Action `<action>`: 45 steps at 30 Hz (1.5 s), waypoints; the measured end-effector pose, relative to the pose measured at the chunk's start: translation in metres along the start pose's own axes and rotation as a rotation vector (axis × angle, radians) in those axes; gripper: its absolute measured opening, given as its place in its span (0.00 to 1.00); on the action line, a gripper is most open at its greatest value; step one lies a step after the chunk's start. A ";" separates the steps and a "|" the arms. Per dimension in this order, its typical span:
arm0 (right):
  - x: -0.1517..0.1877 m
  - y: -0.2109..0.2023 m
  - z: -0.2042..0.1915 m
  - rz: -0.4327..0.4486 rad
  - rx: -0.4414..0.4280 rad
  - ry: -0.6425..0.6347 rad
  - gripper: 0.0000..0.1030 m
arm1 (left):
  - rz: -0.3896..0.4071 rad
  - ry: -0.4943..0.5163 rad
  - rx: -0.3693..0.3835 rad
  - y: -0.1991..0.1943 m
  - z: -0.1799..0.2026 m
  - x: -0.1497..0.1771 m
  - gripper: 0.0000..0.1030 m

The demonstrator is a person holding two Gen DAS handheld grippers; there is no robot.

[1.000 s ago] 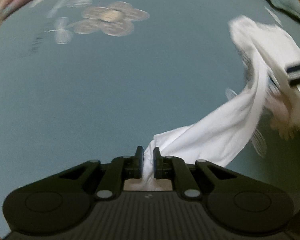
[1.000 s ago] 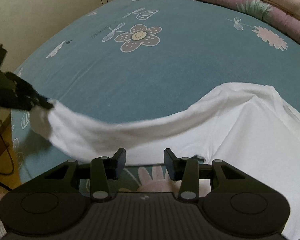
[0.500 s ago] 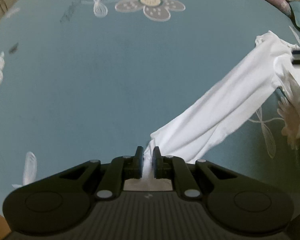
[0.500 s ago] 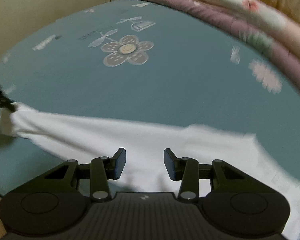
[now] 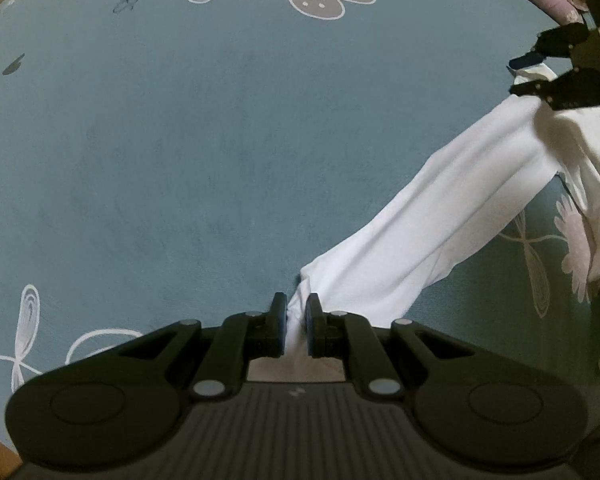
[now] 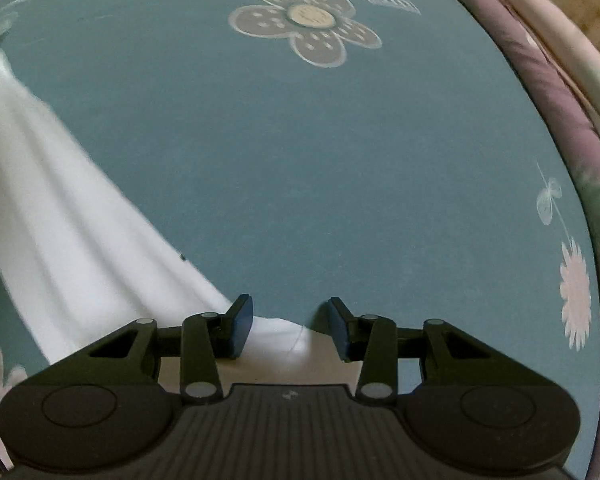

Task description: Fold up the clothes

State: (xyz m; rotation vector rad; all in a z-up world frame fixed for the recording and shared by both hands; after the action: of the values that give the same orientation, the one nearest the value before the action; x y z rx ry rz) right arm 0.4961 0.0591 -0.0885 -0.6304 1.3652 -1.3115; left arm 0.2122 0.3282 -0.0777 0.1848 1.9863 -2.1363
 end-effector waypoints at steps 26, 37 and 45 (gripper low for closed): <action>0.034 -0.021 -0.016 -0.073 -0.120 -0.348 0.10 | -0.046 -0.034 -0.070 0.013 0.001 -0.022 0.08; -0.011 -0.026 0.024 0.058 0.088 -0.211 0.08 | 0.096 -0.034 -0.153 -0.014 -0.034 -0.066 0.08; -0.028 -0.007 0.039 0.093 0.166 -0.095 0.08 | 0.163 -0.108 -0.169 -0.014 -0.061 -0.086 0.10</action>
State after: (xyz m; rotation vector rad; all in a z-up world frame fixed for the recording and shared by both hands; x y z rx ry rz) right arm 0.5373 0.0690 -0.0652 -0.5037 1.1811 -1.2883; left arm 0.2892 0.3960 -0.0485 0.1920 2.0034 -1.8309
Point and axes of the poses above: each gripper's, at about its wrist camera, not at the fingertips, and y roughly the way its jaws point, z to its right, x to its underside, the point moved 5 cm from there along y, roughly the way its jaws point, and after that the axes turned 5 degrees about y, right-handed, at the moved point
